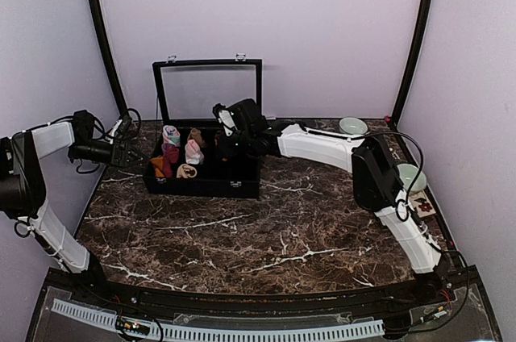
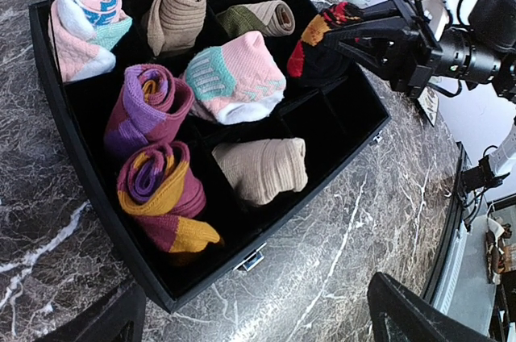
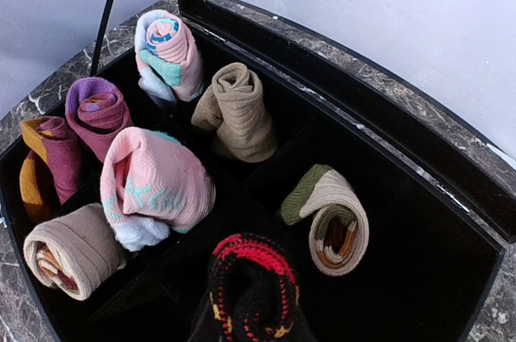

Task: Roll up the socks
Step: Place the sock in the storage box, then reset both arms

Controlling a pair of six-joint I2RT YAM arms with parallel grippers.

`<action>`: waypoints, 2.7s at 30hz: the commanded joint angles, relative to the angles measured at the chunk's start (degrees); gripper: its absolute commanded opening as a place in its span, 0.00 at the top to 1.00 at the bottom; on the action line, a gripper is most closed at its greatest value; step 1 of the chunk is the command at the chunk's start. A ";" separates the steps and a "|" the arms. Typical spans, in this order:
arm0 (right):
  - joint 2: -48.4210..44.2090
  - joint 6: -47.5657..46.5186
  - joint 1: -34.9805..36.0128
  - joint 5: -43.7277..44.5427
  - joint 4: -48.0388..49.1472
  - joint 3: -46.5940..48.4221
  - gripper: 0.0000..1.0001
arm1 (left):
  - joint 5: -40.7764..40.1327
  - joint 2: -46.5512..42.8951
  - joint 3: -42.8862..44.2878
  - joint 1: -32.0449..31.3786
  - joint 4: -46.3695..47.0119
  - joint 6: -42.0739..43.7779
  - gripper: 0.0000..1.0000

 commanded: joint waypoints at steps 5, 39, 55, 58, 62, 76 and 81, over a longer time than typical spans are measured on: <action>5.00 -1.04 -0.43 -2.26 7.87 1.19 0.97 | 1.83 -0.74 -0.11 -0.07 0.35 -0.20 0.01; -27.48 0.20 -0.85 9.59 6.27 -25.66 0.00 | -4.68 -4.36 -0.65 -0.07 11.76 -6.44 0.01; -68.01 14.18 -16.83 48.86 12.67 -88.30 0.00 | -18.37 -6.38 -30.75 -5.63 71.69 -22.00 0.01; -71.71 12.55 -21.09 49.31 16.39 -93.51 0.00 | -18.37 -4.92 -34.25 -5.86 78.97 -22.37 0.01; -74.28 8.88 -25.08 50.73 26.09 -99.96 0.00 | -20.85 -4.83 -44.29 -6.14 99.05 -21.62 0.01; -62.10 -10.76 -39.29 23.78 85.61 -116.23 0.00 | -31.76 -2.95 -49.62 -8.22 109.34 -23.10 0.01; -57.87 -6.22 -47.03 12.72 85.52 -114.64 0.00 | -31.77 -2.94 -49.65 -8.15 109.49 -23.08 0.01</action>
